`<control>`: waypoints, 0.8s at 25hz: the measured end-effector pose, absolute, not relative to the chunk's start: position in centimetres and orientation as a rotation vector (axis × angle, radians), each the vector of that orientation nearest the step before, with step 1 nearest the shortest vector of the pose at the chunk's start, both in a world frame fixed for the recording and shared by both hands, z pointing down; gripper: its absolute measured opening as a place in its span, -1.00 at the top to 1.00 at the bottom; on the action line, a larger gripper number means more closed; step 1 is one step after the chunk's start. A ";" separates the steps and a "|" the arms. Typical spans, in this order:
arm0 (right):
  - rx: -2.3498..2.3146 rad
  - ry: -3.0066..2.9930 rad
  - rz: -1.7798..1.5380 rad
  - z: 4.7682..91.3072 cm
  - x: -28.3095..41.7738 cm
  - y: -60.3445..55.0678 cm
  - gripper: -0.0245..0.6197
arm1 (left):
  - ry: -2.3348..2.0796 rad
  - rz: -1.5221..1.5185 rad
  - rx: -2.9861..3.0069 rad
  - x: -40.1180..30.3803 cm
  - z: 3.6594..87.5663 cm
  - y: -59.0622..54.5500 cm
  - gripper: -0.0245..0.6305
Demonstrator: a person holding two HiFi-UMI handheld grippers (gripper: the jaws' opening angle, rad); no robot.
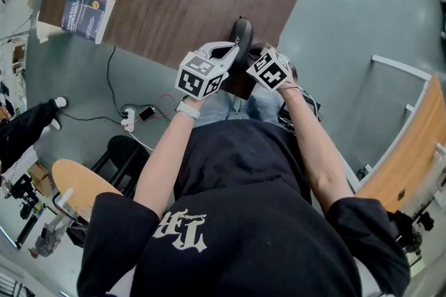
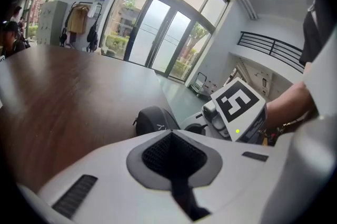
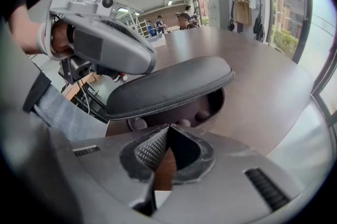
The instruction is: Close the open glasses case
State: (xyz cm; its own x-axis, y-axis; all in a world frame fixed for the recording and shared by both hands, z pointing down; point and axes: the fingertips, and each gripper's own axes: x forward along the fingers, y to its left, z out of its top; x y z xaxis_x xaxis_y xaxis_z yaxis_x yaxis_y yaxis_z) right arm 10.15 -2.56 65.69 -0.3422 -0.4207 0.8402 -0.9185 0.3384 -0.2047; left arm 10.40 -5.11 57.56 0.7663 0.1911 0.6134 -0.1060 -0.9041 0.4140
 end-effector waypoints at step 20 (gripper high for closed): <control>1.248 -1.909 0.915 63.9 12.4 -1.2 0.96 | 0.049 0.948 2.423 10.9 60.9 -5.1 0.91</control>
State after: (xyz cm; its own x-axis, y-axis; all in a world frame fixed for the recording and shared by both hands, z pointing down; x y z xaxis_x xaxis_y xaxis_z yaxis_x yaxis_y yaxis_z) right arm 12.44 -1.22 63.92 -0.3170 -0.4647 0.8268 -0.9357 0.2959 -0.1924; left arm 10.91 -5.14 60.95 0.7525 0.2200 0.6208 -0.1545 -0.8573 0.4911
